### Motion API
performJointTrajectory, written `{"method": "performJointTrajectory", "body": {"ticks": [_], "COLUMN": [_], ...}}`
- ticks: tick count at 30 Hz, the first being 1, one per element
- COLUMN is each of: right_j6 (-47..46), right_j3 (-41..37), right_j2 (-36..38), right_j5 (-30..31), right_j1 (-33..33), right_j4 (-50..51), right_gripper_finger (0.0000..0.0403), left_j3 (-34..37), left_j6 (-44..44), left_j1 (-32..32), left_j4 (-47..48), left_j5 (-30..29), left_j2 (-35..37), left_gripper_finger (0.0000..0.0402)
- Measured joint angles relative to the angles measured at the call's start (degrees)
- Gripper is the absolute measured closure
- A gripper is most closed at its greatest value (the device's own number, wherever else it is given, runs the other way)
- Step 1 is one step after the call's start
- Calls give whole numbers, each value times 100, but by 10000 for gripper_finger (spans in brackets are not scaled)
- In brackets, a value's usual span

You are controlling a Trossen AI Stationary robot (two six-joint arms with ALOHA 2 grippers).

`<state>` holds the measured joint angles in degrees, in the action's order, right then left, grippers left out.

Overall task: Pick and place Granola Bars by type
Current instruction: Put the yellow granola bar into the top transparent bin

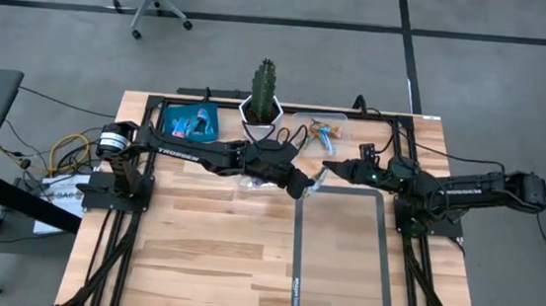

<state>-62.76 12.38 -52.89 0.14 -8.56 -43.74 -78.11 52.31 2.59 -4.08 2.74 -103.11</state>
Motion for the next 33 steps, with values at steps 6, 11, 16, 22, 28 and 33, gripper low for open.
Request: {"method": "performJointTrajectory", "body": {"ticks": [6, 11, 16, 22, 28, 33], "right_j6": [187, 476, 391, 378, 444, 472], "right_j3": [-1, -2, 0, 9, 7, 7], "right_j2": [-8, -4, -2, 1, -9, -6], "right_j5": [374, 775, 707, 709, 712, 772], "right_j1": [-47, 51, 111, 315, 457, 400], "right_j4": [-147, -745, -763, -803, -743, -772], "right_gripper_finger": [155, 155, 158, 158, 158, 159], "left_j3": [0, 0, 0, 0, 0, 0], "left_j6": [84, 109, 175, 175, 196, 235], "left_j1": [5, 42, 141, 188, 291, 332], "left_j4": [-83, -280, -524, -655, -786, -782], "left_j5": [-63, -172, -166, -140, -283, -271], "left_j2": [0, 0, 2, 2, 11, 11], "left_gripper_finger": [383, 384, 384, 384, 384, 384]}}
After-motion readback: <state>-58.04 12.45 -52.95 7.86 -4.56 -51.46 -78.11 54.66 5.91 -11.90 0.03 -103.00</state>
